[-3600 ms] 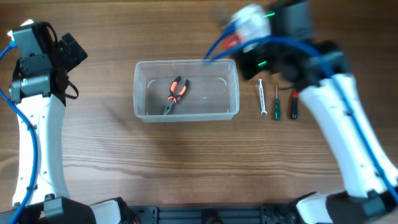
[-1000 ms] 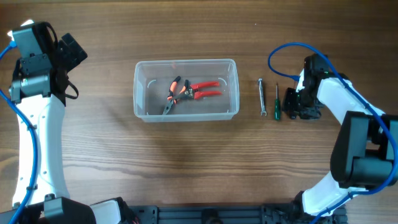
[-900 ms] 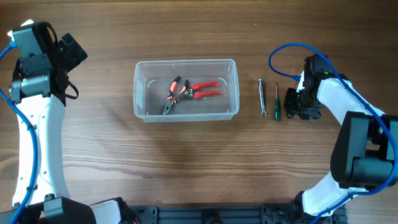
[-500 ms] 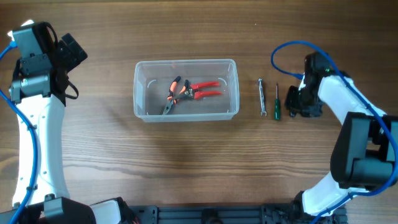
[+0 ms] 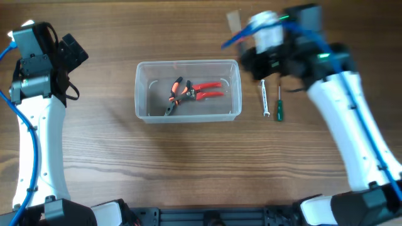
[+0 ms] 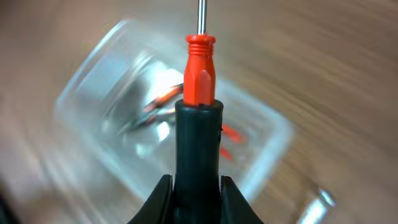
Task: Pack container
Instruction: 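Place the black-and-red screwdriver into the container and release, then grasp the green screwdriver with the right gripper, then place the green screwdriver into the container and release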
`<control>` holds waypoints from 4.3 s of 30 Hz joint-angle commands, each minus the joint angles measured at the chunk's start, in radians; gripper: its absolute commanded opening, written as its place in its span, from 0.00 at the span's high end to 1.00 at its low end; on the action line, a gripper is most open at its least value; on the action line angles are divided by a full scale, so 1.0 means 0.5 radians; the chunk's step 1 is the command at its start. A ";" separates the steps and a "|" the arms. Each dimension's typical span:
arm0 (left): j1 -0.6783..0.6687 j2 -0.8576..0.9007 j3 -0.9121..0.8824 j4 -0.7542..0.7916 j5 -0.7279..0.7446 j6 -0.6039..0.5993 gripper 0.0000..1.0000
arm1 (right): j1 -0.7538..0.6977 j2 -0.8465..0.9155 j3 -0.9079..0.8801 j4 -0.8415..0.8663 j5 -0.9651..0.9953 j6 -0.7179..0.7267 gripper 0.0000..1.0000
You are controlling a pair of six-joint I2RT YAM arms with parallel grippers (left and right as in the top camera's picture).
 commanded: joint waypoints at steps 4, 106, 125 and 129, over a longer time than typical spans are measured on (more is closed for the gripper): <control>0.011 0.011 0.016 0.006 -0.031 -0.005 0.00 | 0.392 0.255 -0.046 0.008 0.085 -1.132 0.96; 0.011 0.011 0.016 0.006 -0.031 -0.005 0.00 | -0.534 0.296 -0.865 0.345 0.859 0.938 0.96; 0.011 0.011 0.016 0.006 -0.031 -0.005 0.00 | 0.316 -0.020 -0.135 0.002 0.123 -0.780 0.96; 0.011 0.011 0.016 0.006 -0.031 -0.005 0.00 | 0.420 0.124 -0.137 0.075 0.143 -1.183 0.96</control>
